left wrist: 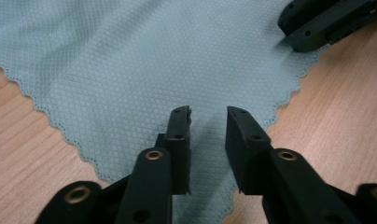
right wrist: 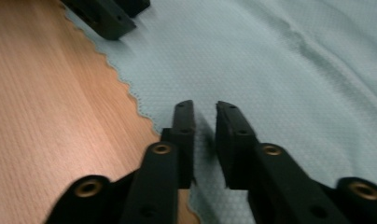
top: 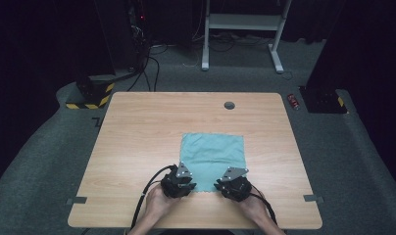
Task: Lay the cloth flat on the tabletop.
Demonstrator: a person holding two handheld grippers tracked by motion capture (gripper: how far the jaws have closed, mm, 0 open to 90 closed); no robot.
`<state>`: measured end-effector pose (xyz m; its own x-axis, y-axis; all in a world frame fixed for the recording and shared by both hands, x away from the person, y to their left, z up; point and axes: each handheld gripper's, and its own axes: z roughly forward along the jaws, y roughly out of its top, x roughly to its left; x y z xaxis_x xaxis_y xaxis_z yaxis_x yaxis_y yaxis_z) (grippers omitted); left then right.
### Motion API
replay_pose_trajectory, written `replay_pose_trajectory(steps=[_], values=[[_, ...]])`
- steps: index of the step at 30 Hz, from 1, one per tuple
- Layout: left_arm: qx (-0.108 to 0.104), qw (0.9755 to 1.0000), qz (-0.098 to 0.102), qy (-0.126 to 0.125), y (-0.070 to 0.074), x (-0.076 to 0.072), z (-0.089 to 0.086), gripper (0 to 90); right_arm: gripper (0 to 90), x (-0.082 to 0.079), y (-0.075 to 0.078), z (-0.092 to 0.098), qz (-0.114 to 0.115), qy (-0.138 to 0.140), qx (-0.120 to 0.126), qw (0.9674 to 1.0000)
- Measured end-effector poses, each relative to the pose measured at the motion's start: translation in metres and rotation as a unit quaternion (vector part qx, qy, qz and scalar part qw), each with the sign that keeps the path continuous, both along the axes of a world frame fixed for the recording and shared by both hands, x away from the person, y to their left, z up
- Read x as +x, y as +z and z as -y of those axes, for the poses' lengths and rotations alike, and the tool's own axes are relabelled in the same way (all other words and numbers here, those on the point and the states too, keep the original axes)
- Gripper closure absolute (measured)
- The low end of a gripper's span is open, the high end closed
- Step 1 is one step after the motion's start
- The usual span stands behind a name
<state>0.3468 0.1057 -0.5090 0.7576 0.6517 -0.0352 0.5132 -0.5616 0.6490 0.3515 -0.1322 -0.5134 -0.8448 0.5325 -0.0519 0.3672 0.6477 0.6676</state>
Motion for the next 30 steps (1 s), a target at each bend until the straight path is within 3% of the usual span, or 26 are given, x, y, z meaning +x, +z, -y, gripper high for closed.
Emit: replay_pose_trajectory(steps=[3, 6, 10, 13, 15, 17, 20, 23, 25, 28, 30], values=[[0.005, 1.0, -0.005, -0.002, 0.001, 0.0, -0.001, 79.7, 88.2, -0.005, -0.001, -0.002, 0.005, 0.006, -0.003, 1.0], [0.007, 0.9999, -0.008, -0.007, 0.001, -0.002, -0.002, 87.8, 89.2, -0.008, 0.0, -0.001, 0.006, 0.014, -0.01, 0.9998], [0.0, 0.9995, -0.024, -0.019, 0.002, -0.008, -0.005, 89.1, 89.1, -0.011, 0.002, 0.002, -0.005, 0.026, -0.013, 0.9996], [-0.004, 0.9987, -0.041, -0.029, 0.003, -0.012, -0.007, 86.7, 89.0, -0.016, 0.003, 0.003, -0.013, 0.042, -0.015, 0.9989], [-0.002, 0.9988, -0.038, -0.032, 0.005, -0.013, -0.007, 81.8, 86.6, -0.018, 0.004, 0.004, -0.017, 0.051, -0.015, 0.9985], [-0.011, 0.9995, -0.023, -0.017, 0.007, -0.009, -0.01, 70.1, 80.4, -0.018, 0.006, 0.007, -0.019, 0.046, 0.006, 0.9987], [-0.037, 0.9991, -0.016, 0.016, 0.007, 0.004, -0.012, 59.4, 77.6, -0.012, 0.01, 0.007, -0.01, 0.021, 0.032, 0.9992], [-0.032, 0.9989, -0.006, 0.033, 0.004, 0.012, -0.009, 55.2, 74.1, -0.003, 0.009, -0.001, -0.008, 0.0, 0.043, 0.999], [-0.017, 0.9991, -0.013, 0.038, 0.0, 0.014, -0.007, 53.8, 72.6, 0.004, 0.005, -0.008, -0.004, -0.006, 0.04, 0.9992], [-0.005, 0.9993, -0.001, 0.036, -0.001, 0.008, -0.009, 52.8, 71.1, 0.005, -0.002, -0.017, -0.007, -0.005, 0.026, 0.9996], [0.004, 0.9994, 0.006, 0.034, -0.001, 0.002, -0.015, 52.2, 70.7, 0.0, -0.005, -0.017, 0.006, -0.003, 0.023, 0.9997]])
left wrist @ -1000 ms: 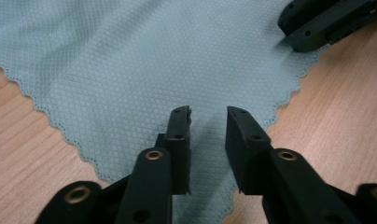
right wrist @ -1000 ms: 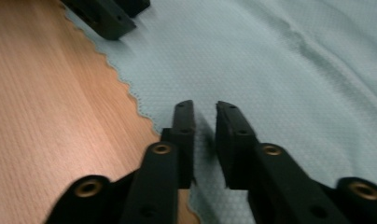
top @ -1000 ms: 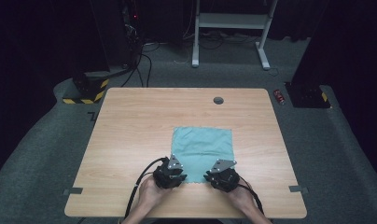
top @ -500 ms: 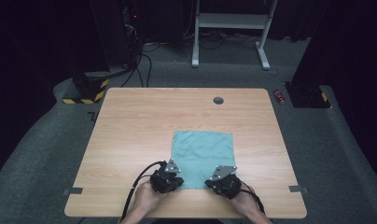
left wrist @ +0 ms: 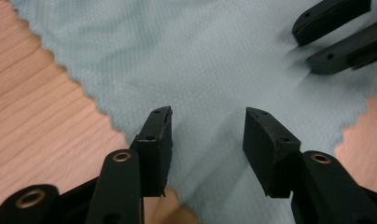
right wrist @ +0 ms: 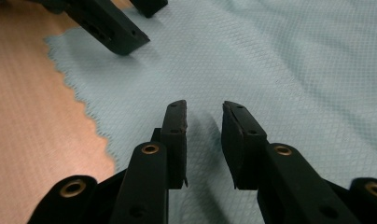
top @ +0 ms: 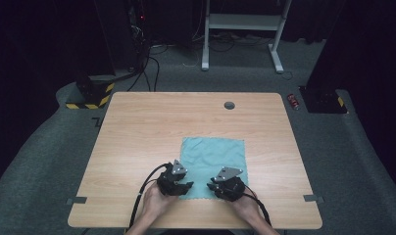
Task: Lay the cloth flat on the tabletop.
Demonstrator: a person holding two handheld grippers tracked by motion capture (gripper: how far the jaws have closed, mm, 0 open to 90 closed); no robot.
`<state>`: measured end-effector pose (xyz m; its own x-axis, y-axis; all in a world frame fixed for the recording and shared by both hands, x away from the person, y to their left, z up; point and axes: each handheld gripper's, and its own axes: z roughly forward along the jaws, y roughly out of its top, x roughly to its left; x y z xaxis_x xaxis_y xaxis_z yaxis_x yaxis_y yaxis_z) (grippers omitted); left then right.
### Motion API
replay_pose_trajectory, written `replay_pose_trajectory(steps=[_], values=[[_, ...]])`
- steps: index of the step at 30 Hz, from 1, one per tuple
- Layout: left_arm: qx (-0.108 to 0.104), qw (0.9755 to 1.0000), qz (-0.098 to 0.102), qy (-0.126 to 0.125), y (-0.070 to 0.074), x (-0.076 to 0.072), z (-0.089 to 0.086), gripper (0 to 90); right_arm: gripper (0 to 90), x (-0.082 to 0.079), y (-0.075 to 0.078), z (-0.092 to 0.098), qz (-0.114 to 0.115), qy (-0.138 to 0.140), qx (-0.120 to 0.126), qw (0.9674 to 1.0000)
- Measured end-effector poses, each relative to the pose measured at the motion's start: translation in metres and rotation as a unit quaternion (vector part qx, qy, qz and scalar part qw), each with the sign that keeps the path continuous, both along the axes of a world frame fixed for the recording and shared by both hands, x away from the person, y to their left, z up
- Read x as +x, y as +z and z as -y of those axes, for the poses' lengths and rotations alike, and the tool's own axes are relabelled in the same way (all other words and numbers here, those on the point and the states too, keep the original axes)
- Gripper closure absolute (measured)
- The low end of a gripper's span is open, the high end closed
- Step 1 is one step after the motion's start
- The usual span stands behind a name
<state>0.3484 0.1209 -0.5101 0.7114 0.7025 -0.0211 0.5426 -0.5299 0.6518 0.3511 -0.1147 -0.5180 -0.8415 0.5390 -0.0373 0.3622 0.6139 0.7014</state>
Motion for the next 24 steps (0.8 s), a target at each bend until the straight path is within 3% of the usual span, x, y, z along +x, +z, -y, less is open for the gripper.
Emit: replay_pose_trajectory(steps=[2, 4, 7, 11, 15, 18, 21, 24], values=[[0.011, 0.9999, 0.004, 0.001, 0.0, -0.007, -0.008, 51.1, 68.8, -0.005, 0.0, 0.003, -0.001, 0.007, 0.002, 1.0], [0.013, 0.9998, -0.005, 0.014, 0.002, -0.01, -0.013, 49.1, 65.9, -0.007, 0.0, 0.005, 0.0, 0.01, 0.001, 1.0], [-0.016, 0.9995, -0.003, 0.026, 0.005, -0.007, -0.019, 49.0, 63.0, -0.005, 0.0, 0.005, 0.0, 0.006, 0.007, 1.0], [-0.038, 0.9984, 0.012, 0.041, 0.011, 0.011, -0.011, 45.7, 60.3, 0.002, 0.002, -0.004, 0.003, -0.001, 0.034, 0.9994], [-0.041, 0.997, 0.031, 0.058, 0.009, 0.034, 0.003, 44.7, 59.2, 0.01, -0.003, -0.022, 0.013, 0.004, 0.009, 0.9999], [-0.038, 0.9958, 0.04, 0.074, 0.004, 0.05, 0.009, 44.8, 58.6, 0.012, -0.006, -0.027, 0.02, 0.008, 0.019, 0.9996], [-0.046, 0.9936, 0.045, 0.093, -0.001, 0.063, 0.01, 45.1, 57.2, 0.014, -0.006, -0.025, 0.011, 0.005, 0.023, 0.9997], [-0.025, 0.9938, 0.036, 0.102, -0.006, 0.076, 0.013, 44.4, 57.0, 0.014, -0.006, -0.025, 0.006, 0.004, 0.026, 0.9996]])
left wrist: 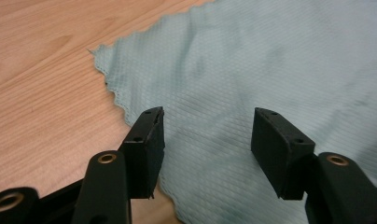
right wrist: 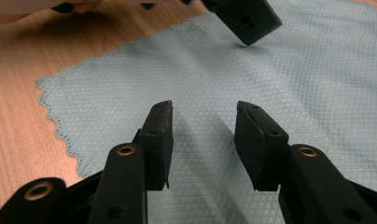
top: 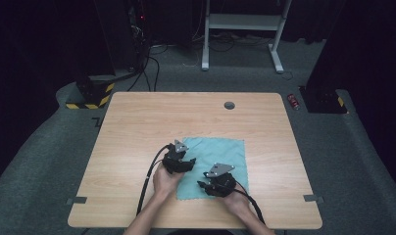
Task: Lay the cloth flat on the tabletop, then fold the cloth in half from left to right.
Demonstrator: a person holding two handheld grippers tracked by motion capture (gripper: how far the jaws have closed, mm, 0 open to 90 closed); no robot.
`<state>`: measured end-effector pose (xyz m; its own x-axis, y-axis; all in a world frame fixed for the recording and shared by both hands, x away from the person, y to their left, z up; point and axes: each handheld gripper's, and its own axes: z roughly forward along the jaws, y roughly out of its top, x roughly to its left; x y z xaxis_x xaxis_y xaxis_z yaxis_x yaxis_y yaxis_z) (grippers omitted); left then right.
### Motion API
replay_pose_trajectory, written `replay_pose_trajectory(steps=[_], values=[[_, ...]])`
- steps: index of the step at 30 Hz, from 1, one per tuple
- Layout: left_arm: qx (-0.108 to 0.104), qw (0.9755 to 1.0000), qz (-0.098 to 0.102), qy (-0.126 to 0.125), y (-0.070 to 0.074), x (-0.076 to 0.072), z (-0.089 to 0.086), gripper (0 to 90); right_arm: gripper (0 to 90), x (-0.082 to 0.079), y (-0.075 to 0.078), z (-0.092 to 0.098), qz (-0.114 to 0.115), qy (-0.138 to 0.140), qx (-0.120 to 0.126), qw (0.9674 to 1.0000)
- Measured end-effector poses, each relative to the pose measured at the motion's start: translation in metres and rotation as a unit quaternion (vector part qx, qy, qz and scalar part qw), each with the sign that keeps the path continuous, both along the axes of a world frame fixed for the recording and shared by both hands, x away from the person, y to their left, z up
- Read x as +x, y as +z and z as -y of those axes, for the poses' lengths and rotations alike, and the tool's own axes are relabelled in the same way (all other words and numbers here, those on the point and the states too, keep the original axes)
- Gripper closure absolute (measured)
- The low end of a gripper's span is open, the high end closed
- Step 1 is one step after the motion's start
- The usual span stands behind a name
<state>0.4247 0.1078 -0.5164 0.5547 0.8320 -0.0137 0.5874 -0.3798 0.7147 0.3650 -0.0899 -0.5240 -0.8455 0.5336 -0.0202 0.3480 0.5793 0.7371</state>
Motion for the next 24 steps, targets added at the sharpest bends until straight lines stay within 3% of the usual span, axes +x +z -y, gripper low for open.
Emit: replay_pose_trajectory(steps=[3, 9, 18, 24], values=[[0.005, 1.0, 0.007, 0.005, -0.003, 0.005, -0.001, 44.5, 57.0, 0.0, 0.0, 0.0, 0.001, 0.0, 0.001, 1.0], [-0.005, 0.9998, 0.01, 0.017, -0.004, 0.009, -0.005, 44.6, 56.2, 0.0, 0.0, 0.0, 0.003, 0.001, -0.002, 1.0], [-0.003, 0.9996, 0.021, 0.017, -0.006, 0.01, -0.007, 43.6, 56.0, -0.001, 0.0, 0.0, 0.005, -0.002, -0.003, 1.0], [-0.029, 0.9988, 0.021, 0.035, -0.007, 0.015, -0.013, 46.0, 59.8, -0.002, 0.001, 0.001, 0.005, -0.002, -0.006, 1.0]])
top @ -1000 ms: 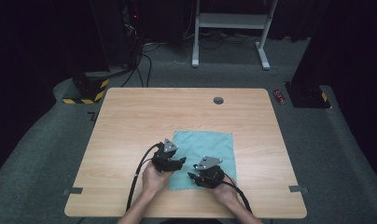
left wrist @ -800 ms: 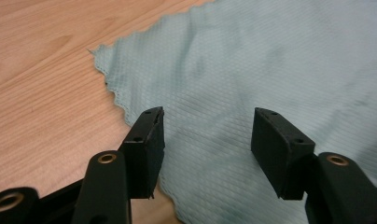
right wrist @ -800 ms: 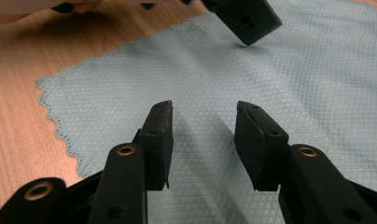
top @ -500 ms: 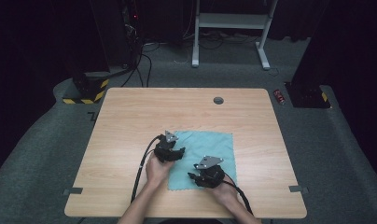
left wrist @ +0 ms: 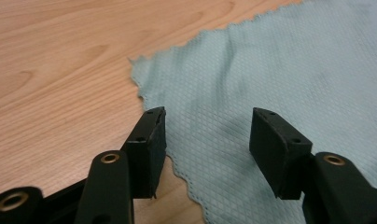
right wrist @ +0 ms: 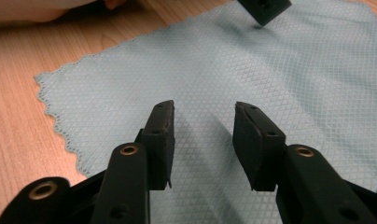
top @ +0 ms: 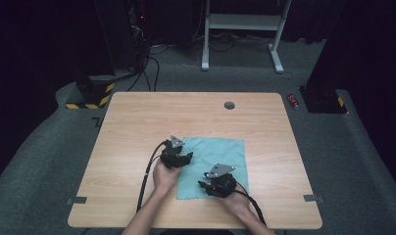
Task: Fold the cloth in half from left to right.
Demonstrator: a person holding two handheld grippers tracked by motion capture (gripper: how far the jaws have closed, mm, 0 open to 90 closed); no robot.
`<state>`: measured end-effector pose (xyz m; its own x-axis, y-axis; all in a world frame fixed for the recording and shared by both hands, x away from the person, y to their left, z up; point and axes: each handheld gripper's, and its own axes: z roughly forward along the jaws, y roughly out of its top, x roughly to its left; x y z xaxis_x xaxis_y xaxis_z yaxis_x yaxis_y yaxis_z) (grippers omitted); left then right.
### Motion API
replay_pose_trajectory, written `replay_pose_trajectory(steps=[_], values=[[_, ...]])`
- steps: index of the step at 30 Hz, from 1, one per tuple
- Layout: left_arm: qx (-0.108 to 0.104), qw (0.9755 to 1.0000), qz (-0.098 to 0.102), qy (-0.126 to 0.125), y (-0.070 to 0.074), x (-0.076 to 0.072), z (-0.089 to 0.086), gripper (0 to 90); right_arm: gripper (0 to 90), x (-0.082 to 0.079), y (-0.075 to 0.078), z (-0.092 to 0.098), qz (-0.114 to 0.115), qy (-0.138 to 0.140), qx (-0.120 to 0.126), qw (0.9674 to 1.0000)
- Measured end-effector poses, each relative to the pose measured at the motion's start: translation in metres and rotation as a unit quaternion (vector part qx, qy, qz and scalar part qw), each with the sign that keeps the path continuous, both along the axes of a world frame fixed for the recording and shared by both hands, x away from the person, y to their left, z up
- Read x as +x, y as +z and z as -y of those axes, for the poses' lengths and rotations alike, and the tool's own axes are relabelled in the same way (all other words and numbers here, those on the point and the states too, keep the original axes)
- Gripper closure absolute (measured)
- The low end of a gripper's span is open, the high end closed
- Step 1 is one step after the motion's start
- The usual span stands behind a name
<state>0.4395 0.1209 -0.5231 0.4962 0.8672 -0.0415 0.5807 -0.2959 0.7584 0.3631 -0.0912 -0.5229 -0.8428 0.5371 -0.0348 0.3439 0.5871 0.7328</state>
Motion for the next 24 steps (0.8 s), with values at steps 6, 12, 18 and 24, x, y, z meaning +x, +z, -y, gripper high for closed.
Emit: replay_pose_trajectory(steps=[6, 12, 18, 24], values=[[-0.025, 0.9996, 0.001, 0.011, 0.006, 0.007, -0.013, 46.6, 62.5, -0.002, 0.004, 0.001, 0.0, -0.004, -0.013, 0.9999], [-0.028, 0.9992, 0.009, 0.026, 0.024, 0.025, -0.023, 49.2, 64.1, -0.005, 0.008, -0.005, -0.002, 0.004, -0.002, 1.0], [-0.019, 0.999, -0.017, 0.037, 0.02, 0.045, -0.026, 49.9, 65.0, -0.006, 0.011, -0.017, -0.007, 0.025, 0.002, 0.9997], [-0.014, 0.9991, -0.022, 0.032, 0.018, 0.057, -0.023, 51.5, 65.7, -0.013, 0.013, -0.03, -0.009, 0.047, 0.003, 0.9988]])
